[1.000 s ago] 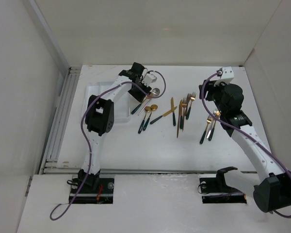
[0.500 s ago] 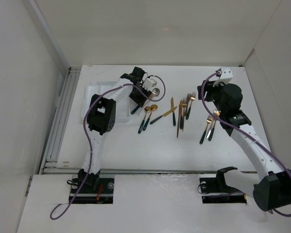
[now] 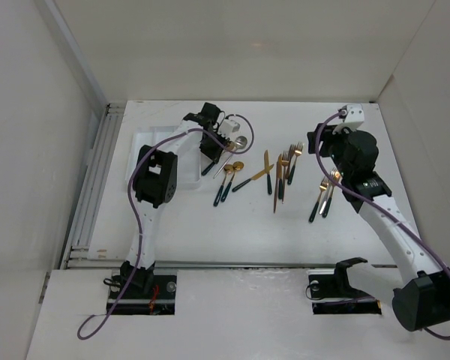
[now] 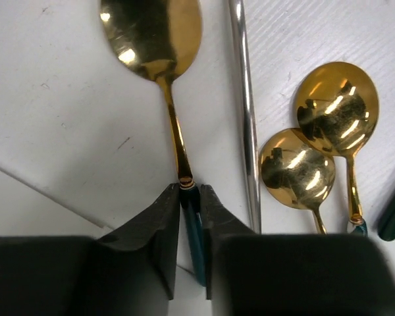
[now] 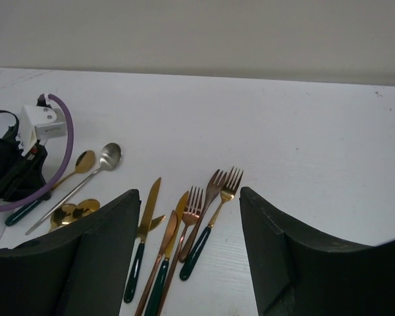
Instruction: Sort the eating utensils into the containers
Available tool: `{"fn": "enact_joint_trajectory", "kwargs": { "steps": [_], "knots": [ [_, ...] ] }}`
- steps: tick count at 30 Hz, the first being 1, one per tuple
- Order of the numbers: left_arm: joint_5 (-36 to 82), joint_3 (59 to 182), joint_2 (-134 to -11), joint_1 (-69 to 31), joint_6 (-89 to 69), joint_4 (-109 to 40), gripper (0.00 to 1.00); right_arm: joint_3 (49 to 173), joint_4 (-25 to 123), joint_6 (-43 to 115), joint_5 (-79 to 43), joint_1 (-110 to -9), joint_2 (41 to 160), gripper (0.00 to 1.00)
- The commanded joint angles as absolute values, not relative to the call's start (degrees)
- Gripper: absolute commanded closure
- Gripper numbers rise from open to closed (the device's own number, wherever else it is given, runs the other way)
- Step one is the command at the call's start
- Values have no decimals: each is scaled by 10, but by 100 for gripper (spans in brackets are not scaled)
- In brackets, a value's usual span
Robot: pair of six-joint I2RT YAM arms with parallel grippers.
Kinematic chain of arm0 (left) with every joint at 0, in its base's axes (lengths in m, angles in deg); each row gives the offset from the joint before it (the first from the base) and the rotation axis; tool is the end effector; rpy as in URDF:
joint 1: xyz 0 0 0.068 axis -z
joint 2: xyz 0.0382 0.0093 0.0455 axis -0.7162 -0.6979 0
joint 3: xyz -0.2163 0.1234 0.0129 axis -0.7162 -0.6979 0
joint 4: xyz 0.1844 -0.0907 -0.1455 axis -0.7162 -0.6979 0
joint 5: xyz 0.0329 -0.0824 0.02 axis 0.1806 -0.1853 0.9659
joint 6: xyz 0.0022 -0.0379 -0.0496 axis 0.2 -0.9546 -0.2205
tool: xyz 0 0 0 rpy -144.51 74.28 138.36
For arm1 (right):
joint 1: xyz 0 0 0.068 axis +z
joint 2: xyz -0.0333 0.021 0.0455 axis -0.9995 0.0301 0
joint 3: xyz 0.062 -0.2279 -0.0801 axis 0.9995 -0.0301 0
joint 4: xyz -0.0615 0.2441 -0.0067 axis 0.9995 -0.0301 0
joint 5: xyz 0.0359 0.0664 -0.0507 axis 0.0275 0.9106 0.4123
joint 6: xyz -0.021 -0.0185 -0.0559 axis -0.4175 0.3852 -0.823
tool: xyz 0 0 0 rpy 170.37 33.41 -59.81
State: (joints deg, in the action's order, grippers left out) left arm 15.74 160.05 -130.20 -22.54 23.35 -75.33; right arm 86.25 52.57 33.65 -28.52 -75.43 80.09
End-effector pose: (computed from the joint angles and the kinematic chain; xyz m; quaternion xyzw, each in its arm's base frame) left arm 0.4395 -0.2026 0.1540 0.4008 0.8707 -0.1354 0.2510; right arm 0.2583 0.0563 0.3270 -0.0371 0.7475 0.0793 0.6584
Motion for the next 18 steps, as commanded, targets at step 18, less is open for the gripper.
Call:
{"fn": "enact_joint_trajectory", "kwargs": {
  "steps": [18],
  "knots": [
    [74, 1724, -1229, -250, 120, -720, 100, 896, 510, 389, -298, -725, 773, 52]
  ]
}}
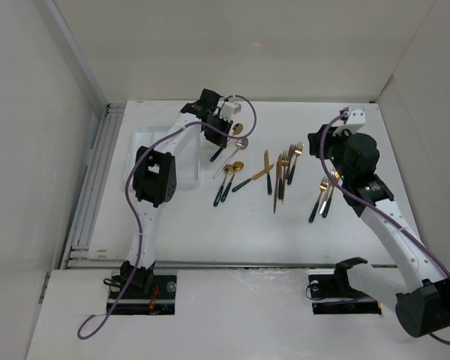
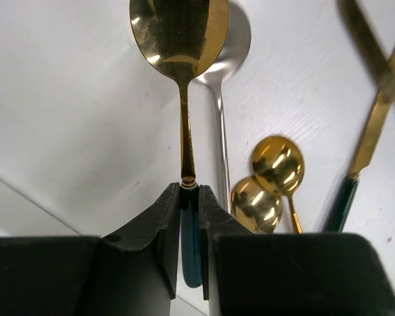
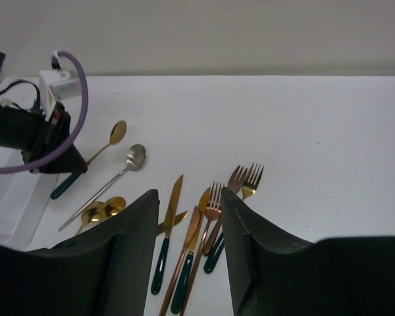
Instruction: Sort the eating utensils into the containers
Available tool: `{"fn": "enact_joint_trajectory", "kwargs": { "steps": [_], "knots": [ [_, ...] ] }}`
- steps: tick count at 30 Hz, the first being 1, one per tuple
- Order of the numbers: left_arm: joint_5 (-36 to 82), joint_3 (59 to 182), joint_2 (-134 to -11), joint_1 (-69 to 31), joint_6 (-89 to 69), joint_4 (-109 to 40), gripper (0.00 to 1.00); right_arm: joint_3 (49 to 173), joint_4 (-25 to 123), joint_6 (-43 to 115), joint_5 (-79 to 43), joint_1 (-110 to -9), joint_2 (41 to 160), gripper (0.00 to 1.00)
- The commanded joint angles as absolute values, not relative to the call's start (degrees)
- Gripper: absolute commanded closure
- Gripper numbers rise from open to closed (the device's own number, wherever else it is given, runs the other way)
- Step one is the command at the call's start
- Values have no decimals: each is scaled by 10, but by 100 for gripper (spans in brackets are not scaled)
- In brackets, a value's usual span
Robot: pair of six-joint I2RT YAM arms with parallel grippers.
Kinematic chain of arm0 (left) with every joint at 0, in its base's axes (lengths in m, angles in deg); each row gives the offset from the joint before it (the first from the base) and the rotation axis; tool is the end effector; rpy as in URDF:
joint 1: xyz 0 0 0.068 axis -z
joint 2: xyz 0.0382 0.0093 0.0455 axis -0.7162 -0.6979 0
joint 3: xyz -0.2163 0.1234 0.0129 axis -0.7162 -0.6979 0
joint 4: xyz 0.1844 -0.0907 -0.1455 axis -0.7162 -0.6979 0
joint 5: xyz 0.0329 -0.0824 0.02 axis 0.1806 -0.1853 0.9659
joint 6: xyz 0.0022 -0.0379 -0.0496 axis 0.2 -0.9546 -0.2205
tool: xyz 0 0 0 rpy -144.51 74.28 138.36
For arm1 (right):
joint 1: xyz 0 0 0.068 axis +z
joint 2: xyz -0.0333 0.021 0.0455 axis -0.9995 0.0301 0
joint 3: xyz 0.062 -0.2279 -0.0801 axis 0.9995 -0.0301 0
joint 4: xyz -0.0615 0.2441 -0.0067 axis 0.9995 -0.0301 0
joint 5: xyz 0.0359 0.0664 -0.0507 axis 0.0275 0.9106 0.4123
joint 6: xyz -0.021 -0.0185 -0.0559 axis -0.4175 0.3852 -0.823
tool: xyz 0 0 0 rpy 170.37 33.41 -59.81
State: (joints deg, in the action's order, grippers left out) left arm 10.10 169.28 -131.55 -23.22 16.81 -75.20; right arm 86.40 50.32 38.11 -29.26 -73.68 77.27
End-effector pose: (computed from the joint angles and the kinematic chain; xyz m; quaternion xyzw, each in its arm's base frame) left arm 0.4576 -0.2087 0.1937 0.3597 0.8601 -0.1951 0.3047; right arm 0.2457 0.0607 0.3350 -0.0147 0.7441 0.1112 0.6586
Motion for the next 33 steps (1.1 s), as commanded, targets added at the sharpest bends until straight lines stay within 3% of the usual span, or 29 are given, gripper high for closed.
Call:
{"fn": "enact_joint_trajectory", "kwargs": {
  "steps": [1, 5, 14, 23, 33],
  "knots": [
    [74, 1703, -1214, -258, 105, -691, 100, 896, 510, 389, -298, -720, 773, 52],
    [114, 1652, -1147, -318, 49, -663, 100, 914, 510, 394, -293, -708, 794, 53],
    [235, 1550, -1072, -494, 92, -691, 100, 936, 510, 418, -298, -643, 883, 54],
    [221, 1529, -1134, -522, 126, -699, 100, 965, 510, 438, -275, -623, 944, 56],
    [241, 1422, -1134, -528, 132, -656, 100, 965, 510, 438, -287, -623, 944, 56]
  ]
}}
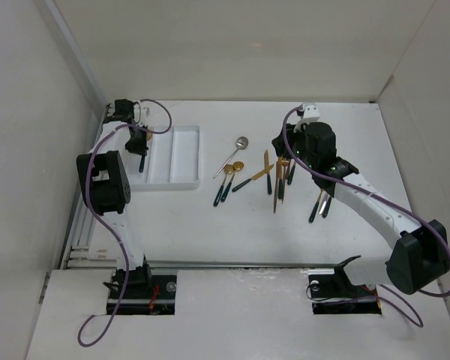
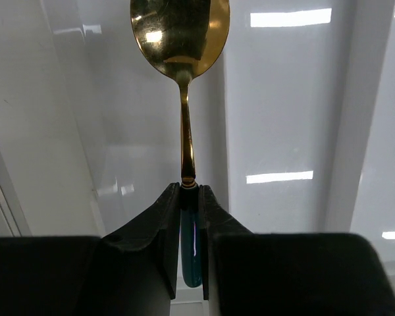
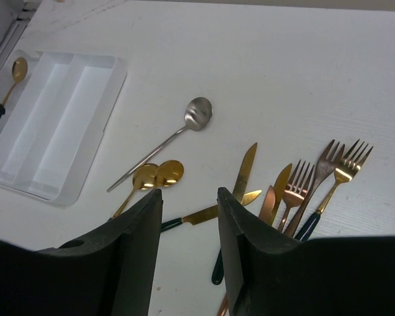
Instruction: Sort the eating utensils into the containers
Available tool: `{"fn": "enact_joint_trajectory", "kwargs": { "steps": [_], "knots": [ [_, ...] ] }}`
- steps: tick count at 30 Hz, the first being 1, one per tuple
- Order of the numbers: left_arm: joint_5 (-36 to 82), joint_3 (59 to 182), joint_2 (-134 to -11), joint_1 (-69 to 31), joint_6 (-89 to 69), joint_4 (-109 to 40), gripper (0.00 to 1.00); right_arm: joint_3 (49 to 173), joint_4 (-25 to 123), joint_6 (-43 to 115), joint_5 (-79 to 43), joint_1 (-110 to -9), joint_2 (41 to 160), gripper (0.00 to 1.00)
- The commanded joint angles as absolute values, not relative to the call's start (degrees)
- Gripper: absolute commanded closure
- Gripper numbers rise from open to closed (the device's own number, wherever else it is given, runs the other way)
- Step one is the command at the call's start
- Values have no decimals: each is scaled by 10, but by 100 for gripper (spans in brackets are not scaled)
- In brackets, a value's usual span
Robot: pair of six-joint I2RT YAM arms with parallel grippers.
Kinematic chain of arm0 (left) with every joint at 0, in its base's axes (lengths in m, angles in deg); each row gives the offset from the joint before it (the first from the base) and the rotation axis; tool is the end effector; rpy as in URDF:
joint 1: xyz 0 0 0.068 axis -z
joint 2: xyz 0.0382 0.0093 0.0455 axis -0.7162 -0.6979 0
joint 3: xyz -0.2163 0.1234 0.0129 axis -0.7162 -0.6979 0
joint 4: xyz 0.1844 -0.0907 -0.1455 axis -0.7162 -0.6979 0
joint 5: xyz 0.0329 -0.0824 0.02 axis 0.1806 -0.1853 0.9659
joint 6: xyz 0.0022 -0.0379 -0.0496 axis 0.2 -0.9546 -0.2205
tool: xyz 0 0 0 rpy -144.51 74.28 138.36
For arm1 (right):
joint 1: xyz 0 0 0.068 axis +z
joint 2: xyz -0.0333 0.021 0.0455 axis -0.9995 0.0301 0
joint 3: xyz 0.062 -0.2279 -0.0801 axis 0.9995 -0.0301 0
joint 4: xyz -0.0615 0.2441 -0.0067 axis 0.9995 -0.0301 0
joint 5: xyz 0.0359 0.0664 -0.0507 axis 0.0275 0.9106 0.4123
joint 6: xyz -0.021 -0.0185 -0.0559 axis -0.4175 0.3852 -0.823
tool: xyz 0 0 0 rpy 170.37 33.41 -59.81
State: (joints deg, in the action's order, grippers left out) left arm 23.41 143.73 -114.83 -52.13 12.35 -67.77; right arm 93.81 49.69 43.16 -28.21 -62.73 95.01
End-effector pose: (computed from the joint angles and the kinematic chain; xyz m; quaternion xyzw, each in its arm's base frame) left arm 0.4415 0.0425 0.1937 0.0605 0.9466 -0.0197 0.3159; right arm 0.2880 0.1351 0.2980 -0.0670 0.8018 0.1818 0.5653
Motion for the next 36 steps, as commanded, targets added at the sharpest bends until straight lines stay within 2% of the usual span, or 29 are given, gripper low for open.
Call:
{"fn": "enact_joint_trajectory", "kwargs": {
  "steps": [1, 6, 8, 9, 10, 13, 16, 22, 25, 29, 31, 34, 36],
  "knots": [
    [247, 1416, -1134, -528, 132, -651, 100, 965, 510, 438, -287, -623, 944, 56],
    [235, 1400, -1140, -528, 138, -639, 100, 965, 510, 438, -293, -623, 944, 52],
    [235, 1405, -1149, -528, 138, -650, 85, 965, 510, 438, -293, -623, 944, 50],
    [235, 1406, -1154, -528, 133, -650, 71, 965, 510, 438, -293, -623, 939, 49],
    [235, 1406, -1154, -528, 133, -655, 62, 965, 510, 438, -293, -623, 939, 48],
    [235, 1418, -1140, -528, 126, -655, 45, 965, 510, 438, -298, -618, 934, 46],
    [235, 1461, -1122, -528, 120, -654, 37, 970, 510, 438, -298, -618, 921, 44],
    [280, 1587, -1092, -501, 111, -660, 35, 970, 510, 422, -317, -618, 905, 40],
    [294, 1624, -1085, -436, 133, -666, 34, 965, 496, 416, -317, -618, 894, 39],
    [229, 1652, -1119, -326, 142, -693, 34, 952, 468, 416, -317, -618, 871, 37],
    [215, 1652, -1154, -262, 148, -700, 40, 952, 452, 416, -317, -618, 862, 37],
    [206, 1652, -1197, -204, 148, -693, 40, 942, 416, 422, -312, -618, 839, 37],
    [201, 1663, -1219, -184, 148, -688, 37, 936, 392, 423, -312, -618, 818, 37]
  ]
}}
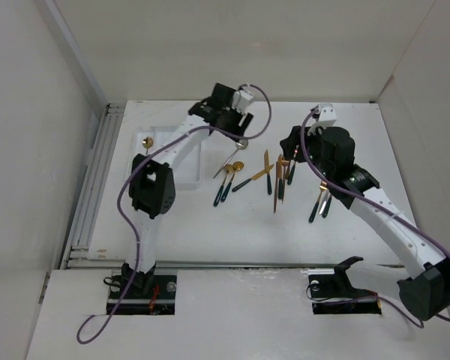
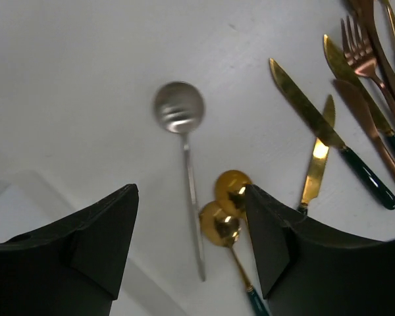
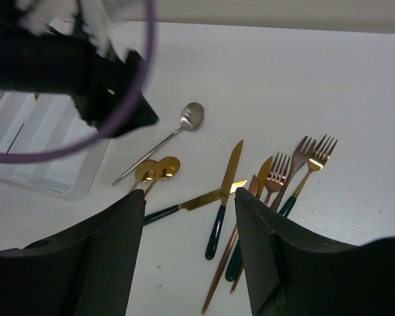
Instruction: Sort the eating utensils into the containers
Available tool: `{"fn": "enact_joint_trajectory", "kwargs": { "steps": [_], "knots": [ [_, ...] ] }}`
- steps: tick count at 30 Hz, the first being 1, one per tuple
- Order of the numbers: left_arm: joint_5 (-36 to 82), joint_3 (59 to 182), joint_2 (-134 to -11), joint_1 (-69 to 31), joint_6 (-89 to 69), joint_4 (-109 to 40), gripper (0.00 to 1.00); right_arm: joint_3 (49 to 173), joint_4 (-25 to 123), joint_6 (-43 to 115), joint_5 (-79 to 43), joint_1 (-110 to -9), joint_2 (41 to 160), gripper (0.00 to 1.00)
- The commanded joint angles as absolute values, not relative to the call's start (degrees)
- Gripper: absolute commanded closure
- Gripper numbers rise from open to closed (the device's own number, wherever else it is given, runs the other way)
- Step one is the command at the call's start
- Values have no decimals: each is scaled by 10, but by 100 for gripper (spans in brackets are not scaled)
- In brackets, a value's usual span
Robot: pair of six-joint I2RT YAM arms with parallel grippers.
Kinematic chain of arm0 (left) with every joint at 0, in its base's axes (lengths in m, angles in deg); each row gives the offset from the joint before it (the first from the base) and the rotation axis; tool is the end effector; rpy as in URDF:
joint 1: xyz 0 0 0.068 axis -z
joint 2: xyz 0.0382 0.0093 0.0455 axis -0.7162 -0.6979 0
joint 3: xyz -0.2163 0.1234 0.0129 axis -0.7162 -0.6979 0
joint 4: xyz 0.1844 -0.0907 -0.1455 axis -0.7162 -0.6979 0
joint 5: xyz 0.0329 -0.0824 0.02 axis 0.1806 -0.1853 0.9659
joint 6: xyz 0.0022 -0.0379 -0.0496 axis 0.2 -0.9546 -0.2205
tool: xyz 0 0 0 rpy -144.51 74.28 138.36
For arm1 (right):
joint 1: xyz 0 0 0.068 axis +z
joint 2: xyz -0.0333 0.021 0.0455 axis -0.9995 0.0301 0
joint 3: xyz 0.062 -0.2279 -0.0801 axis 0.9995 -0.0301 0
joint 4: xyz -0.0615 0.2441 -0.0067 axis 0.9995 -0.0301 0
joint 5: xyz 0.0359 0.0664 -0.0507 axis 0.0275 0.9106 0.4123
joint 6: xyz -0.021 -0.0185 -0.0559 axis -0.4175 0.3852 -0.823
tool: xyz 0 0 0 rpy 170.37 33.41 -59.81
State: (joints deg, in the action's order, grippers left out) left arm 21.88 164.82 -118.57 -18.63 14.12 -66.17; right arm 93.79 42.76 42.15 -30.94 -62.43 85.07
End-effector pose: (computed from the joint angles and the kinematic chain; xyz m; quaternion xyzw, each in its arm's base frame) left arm 0.4271 -0.2278 0.2876 0.3382 0.8172 -0.1314 0.4479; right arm 0.2530 0.1174 0.3321 -0.0593 0.7863 0.1677 0.5916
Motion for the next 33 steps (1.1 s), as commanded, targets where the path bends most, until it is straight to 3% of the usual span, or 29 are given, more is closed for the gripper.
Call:
{"fn": "enact_joint_trajectory", "kwargs": {
  "steps": [1, 14, 33],
  "knots": [
    [201, 1668, -1241, -170, 148, -688, 37, 936, 383, 428, -312, -618, 811, 37],
    [246, 1691, -1314, -148, 135, -677, 36, 907, 336, 433, -334, -618, 751, 37],
    [189, 1669, -1371, -182, 148, -752, 73, 933, 336, 416, -339, -618, 808, 37]
  ]
}}
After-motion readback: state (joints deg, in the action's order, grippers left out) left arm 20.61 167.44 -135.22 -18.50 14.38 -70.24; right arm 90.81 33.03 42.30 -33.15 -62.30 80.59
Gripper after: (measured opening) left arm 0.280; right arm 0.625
